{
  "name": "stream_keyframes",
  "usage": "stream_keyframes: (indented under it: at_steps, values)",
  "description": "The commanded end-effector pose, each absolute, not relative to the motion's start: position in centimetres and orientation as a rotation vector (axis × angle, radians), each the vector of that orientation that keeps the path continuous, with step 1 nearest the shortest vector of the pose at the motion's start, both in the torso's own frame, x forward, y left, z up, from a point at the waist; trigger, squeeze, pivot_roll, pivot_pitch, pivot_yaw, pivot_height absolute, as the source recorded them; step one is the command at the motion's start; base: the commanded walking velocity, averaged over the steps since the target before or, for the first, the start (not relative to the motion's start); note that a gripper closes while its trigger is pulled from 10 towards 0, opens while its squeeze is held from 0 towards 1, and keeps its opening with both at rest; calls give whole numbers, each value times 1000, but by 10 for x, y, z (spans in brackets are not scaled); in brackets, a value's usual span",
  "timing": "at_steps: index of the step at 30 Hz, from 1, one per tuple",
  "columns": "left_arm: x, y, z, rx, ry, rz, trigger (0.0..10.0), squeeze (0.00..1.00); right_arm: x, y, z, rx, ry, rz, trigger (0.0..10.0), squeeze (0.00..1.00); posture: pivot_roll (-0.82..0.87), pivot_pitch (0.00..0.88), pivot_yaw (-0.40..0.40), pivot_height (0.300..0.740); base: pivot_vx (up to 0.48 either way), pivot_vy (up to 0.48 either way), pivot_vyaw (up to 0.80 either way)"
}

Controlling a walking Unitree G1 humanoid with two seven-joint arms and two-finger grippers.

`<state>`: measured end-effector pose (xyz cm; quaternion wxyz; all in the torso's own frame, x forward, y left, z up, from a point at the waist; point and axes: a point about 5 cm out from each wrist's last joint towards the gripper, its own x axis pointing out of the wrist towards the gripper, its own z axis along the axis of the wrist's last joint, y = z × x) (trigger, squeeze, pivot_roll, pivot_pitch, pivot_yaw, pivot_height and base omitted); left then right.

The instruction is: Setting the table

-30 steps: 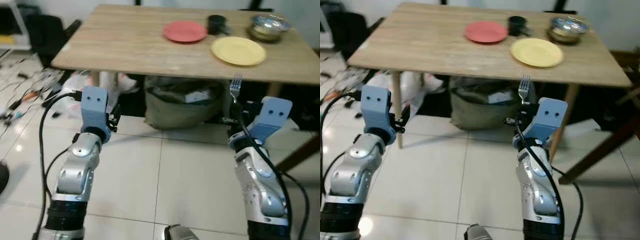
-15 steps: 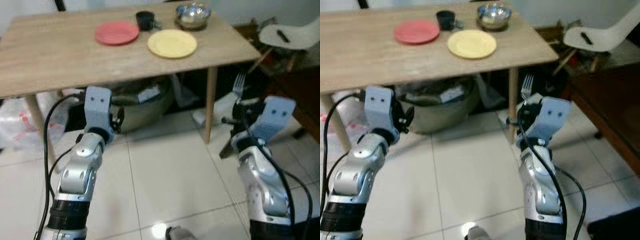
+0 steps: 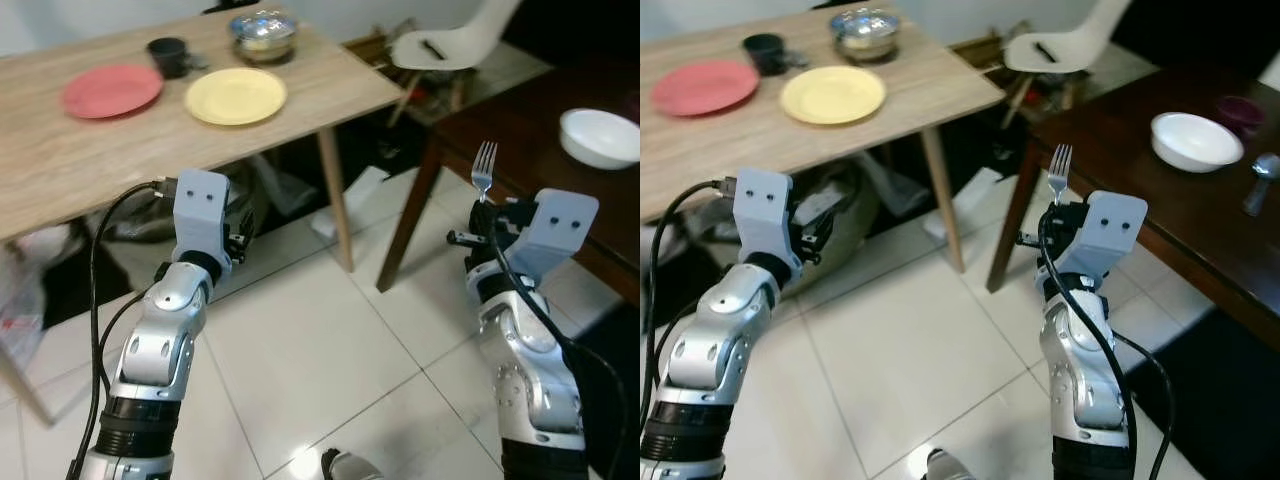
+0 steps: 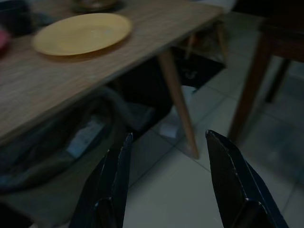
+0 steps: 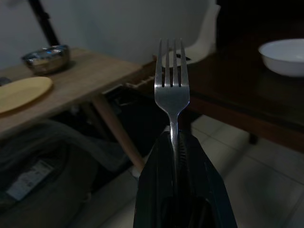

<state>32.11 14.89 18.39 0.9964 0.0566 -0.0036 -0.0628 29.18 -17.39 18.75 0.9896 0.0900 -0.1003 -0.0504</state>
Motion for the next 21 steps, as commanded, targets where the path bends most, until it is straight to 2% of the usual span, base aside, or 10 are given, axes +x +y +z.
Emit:
stream_keyframes:
  at_steps: [1,9,21]
  values:
    - [319,148,182,114,-7,-149,10000,0,291,-175,187,184,-195,-108,10000,0,-138,49,85,740,0,0,-800]
    - [318,142,186,89,-14,-250,10000,0,291,-177,193,136,-221,-104,10000,0,-140,50,85,740,0,0,-800]
    - [315,141,183,67,-5,-282,10000,0,291,-181,195,119,-227,-110,10000,0,-143,50,88,740,0,0,-800]
